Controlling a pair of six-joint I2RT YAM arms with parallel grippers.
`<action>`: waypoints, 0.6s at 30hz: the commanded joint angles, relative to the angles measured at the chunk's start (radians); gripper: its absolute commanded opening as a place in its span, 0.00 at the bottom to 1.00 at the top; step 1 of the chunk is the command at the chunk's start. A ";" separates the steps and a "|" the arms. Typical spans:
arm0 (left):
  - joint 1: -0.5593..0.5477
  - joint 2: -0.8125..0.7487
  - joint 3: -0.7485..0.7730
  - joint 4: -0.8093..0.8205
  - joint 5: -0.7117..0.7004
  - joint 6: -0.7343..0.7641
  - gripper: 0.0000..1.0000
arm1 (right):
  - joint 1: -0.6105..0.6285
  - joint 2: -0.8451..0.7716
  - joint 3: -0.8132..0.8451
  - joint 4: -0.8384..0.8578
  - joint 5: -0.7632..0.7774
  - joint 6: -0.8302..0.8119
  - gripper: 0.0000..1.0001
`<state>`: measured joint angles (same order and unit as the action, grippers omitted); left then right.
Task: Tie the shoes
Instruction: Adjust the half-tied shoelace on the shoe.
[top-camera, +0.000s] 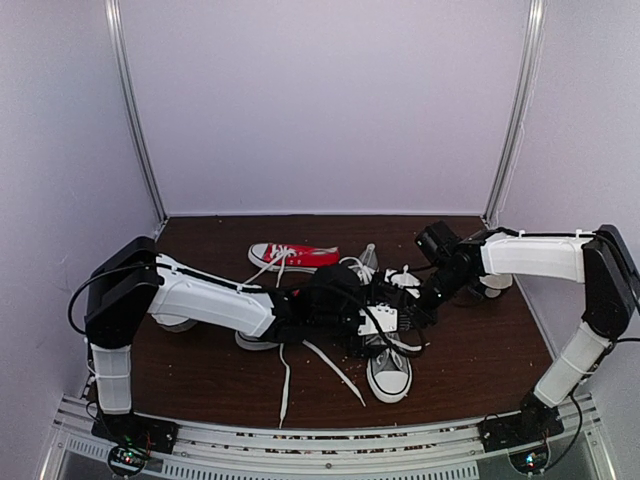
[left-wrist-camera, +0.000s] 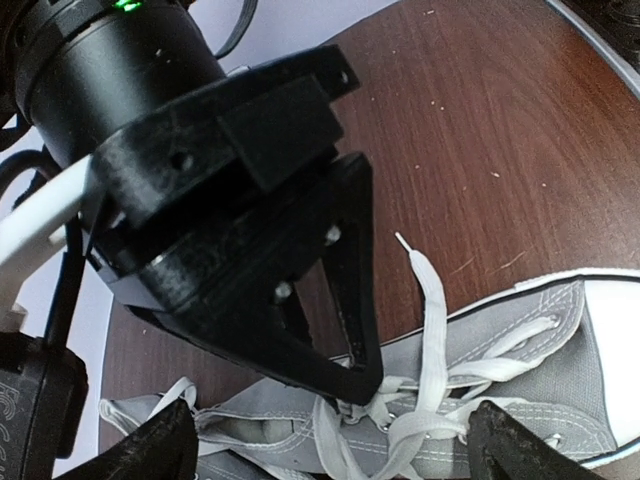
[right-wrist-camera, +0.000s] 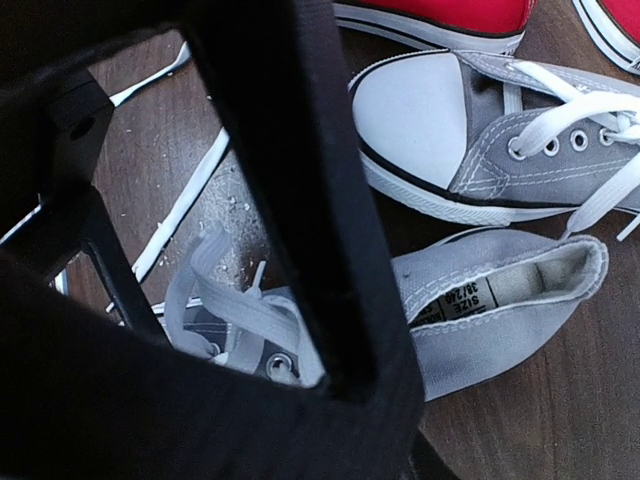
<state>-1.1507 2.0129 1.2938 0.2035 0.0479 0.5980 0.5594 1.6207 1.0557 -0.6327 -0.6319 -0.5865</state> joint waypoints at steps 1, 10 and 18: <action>0.006 0.007 0.003 -0.010 0.031 0.021 0.96 | 0.002 0.011 0.017 -0.001 -0.013 0.003 0.31; 0.017 0.004 0.016 -0.058 0.026 0.008 0.86 | 0.002 -0.003 0.011 -0.030 -0.030 -0.009 0.00; 0.048 0.006 0.013 -0.068 0.015 -0.005 0.79 | 0.002 -0.052 0.004 -0.034 -0.072 -0.002 0.00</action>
<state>-1.1175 2.0155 1.2945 0.1337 0.0669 0.6025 0.5594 1.6196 1.0557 -0.6556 -0.6605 -0.5953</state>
